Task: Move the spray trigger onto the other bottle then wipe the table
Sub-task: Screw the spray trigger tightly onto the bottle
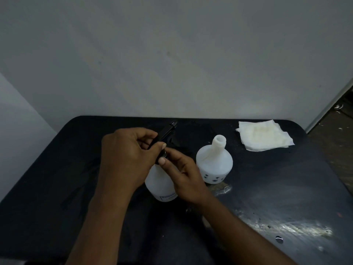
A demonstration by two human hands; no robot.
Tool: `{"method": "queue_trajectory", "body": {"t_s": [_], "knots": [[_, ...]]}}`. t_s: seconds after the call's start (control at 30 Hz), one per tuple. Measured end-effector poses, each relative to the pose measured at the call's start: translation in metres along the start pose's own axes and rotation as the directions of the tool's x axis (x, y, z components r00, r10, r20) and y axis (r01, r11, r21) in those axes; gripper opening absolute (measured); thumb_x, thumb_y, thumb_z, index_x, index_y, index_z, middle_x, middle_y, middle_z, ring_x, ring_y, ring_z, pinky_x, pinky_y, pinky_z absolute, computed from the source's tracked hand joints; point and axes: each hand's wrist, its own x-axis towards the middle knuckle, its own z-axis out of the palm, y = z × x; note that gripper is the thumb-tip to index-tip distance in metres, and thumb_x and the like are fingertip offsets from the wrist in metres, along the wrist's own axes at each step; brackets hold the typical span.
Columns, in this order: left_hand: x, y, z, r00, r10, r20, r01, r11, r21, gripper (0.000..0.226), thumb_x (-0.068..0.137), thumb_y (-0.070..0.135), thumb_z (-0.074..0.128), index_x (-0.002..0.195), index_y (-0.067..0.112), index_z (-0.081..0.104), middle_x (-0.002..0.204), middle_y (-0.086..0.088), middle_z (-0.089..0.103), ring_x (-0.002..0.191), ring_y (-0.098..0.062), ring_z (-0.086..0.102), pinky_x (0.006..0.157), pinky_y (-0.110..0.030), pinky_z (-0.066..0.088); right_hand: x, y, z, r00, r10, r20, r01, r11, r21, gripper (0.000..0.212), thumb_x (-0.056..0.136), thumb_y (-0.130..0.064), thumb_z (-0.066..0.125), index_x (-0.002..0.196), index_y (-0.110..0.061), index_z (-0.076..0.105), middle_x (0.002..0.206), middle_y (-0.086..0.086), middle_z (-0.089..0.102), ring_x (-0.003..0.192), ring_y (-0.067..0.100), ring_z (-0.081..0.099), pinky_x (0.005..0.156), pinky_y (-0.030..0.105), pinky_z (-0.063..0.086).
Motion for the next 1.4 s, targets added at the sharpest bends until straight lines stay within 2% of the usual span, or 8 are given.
{"method": "queue_trajectory", "body": {"t_s": [0.2,0.33,0.47,0.67,0.9,1.13,1.27,1.4], "knots": [[0.001,0.000,0.001,1.000,-0.010,-0.008,0.010,1.000,-0.007,0.022,0.068,0.024,0.084,0.088,0.020,0.075,0.066,0.018,0.064,0.068,0.010,0.062,0.057,0.000,0.044,-0.004,-0.002,0.011,0.981,-0.074,-0.180,0.050,0.989,-0.136,0.040,0.074,-0.038,0.080,0.103,-0.018,0.061,0.096,-0.007,0.074,0.093,0.009,0.072,0.084,0.029,0.058],[0.001,-0.001,0.001,1.000,-0.003,-0.004,0.003,1.000,-0.017,0.022,0.069,0.024,0.083,0.089,0.019,0.075,0.067,0.017,0.064,0.069,0.007,0.062,0.057,-0.003,0.046,-0.003,-0.001,0.015,0.966,-0.147,-0.212,0.102,0.973,-0.207,0.027,0.077,-0.037,0.075,0.099,-0.025,0.065,0.088,-0.025,0.069,0.085,-0.002,0.067,0.077,0.014,0.051],[0.000,-0.001,-0.001,1.000,0.010,0.010,-0.010,1.000,-0.009,0.023,0.070,0.025,0.083,0.090,0.019,0.075,0.068,0.018,0.064,0.071,0.008,0.061,0.058,-0.002,0.045,-0.001,-0.001,0.008,0.992,-0.068,-0.107,0.061,0.996,-0.068,0.033,0.089,-0.029,0.067,0.119,-0.014,0.068,0.112,0.001,0.074,0.109,0.017,0.068,0.097,0.045,0.053],[-0.001,0.000,-0.002,1.000,0.009,0.001,-0.009,1.000,0.007,0.023,0.071,0.025,0.082,0.092,0.018,0.075,0.070,0.017,0.065,0.074,0.007,0.061,0.060,-0.002,0.046,0.009,0.000,-0.008,0.993,0.047,0.107,-0.053,0.997,0.053,0.031,0.097,-0.012,0.057,0.124,0.001,0.061,0.121,0.025,0.066,0.118,0.040,0.060,0.105,0.056,0.045],[0.000,0.000,0.000,1.000,-0.022,0.009,0.022,1.000,0.015,0.024,0.069,0.027,0.082,0.092,0.021,0.075,0.069,0.017,0.065,0.071,0.007,0.062,0.059,-0.004,0.048,-0.004,0.000,0.016,0.982,-0.092,-0.165,0.073,0.990,-0.122,0.034,0.074,-0.036,0.078,0.103,-0.030,0.063,0.092,-0.027,0.070,0.090,-0.002,0.069,0.078,0.015,0.052],[-0.001,-0.001,-0.004,1.000,-0.007,0.014,0.007,1.000,0.003,0.024,0.070,0.026,0.082,0.092,0.019,0.075,0.070,0.017,0.065,0.074,0.007,0.061,0.060,-0.002,0.046,0.003,0.002,0.004,0.999,-0.008,0.033,0.008,1.000,0.005,0.033,0.096,-0.021,0.060,0.127,-0.008,0.063,0.124,0.009,0.069,0.122,0.023,0.062,0.106,0.049,0.047],[-0.002,0.000,-0.004,1.000,0.002,0.018,-0.002,1.000,0.010,0.023,0.071,0.025,0.082,0.092,0.019,0.075,0.069,0.017,0.065,0.074,0.007,0.061,0.059,-0.002,0.046,0.007,0.000,-0.003,0.988,0.030,0.150,-0.030,1.000,-0.003,0.031,0.099,-0.019,0.053,0.126,-0.005,0.060,0.122,0.016,0.067,0.120,0.030,0.061,0.106,0.052,0.046],[-0.003,0.000,-0.005,1.000,-0.016,0.021,0.016,1.000,0.016,0.022,0.068,0.027,0.083,0.087,0.021,0.075,0.067,0.016,0.065,0.070,0.006,0.062,0.059,-0.002,0.046,0.001,0.005,-0.001,0.997,-0.010,0.071,0.015,0.996,-0.082,0.031,0.097,-0.028,0.057,0.125,-0.014,0.056,0.106,0.015,0.067,0.101,0.035,0.065,0.091,0.058,0.051]]}}
